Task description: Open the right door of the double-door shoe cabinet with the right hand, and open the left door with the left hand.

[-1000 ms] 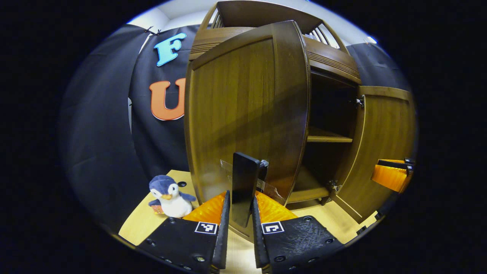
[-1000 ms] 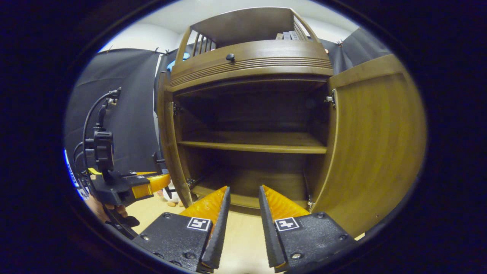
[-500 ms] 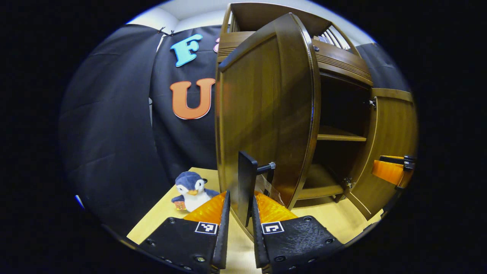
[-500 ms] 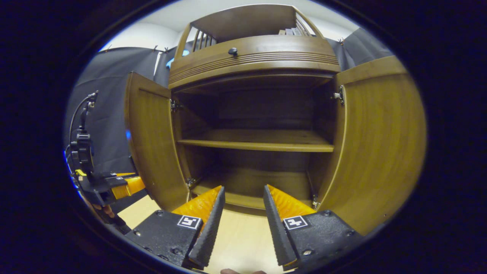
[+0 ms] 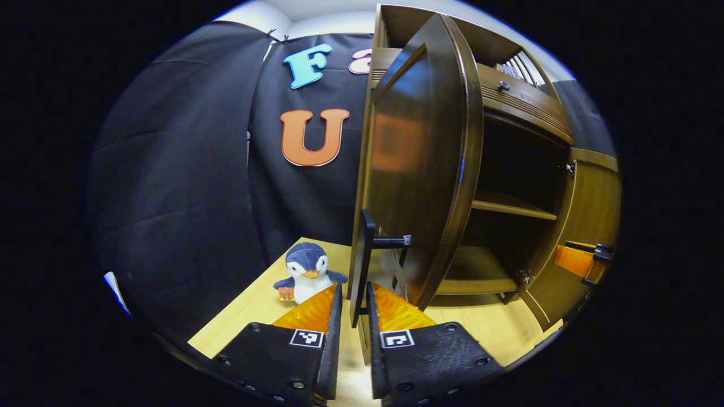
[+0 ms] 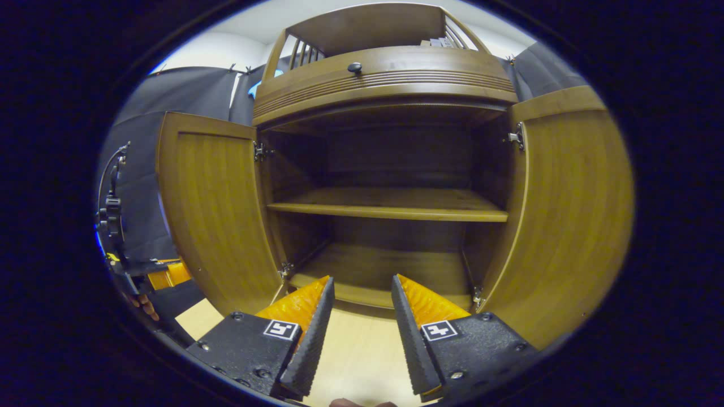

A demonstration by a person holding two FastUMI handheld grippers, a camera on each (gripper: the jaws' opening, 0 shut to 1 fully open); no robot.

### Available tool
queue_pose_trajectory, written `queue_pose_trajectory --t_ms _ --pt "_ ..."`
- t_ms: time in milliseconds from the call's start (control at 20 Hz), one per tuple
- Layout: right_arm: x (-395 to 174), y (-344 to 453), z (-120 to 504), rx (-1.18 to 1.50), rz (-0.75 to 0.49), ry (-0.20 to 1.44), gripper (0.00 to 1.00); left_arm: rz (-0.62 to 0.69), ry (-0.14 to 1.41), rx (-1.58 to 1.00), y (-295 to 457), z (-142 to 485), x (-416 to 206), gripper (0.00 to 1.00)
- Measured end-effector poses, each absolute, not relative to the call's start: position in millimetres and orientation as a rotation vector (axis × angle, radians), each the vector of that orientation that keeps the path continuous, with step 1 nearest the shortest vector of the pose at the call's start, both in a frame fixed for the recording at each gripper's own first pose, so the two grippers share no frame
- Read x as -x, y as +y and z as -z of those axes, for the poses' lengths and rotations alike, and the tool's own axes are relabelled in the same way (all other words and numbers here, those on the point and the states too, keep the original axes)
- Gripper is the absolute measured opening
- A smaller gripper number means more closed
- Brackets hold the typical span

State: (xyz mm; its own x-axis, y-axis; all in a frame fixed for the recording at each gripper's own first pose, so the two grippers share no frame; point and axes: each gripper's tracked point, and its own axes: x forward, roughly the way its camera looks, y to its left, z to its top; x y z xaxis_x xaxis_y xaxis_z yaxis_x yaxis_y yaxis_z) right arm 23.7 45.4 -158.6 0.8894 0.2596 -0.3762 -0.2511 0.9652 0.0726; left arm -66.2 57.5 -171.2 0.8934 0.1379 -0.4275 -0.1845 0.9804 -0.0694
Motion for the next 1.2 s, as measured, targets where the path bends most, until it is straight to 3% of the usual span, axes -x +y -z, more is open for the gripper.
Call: queue_pose_trajectory --t_ms 650,1200 --pt "-20.0 54.7 160.0 -0.011 -0.234 0.403 0.66 -0.151 0.439 0.087 100.7 172.3 73.9 0.22" --pt "-22.0 43.0 149.7 -0.011 -0.195 0.375 0.66 -0.243 0.451 0.107 135.7 170.9 111.3 0.22"
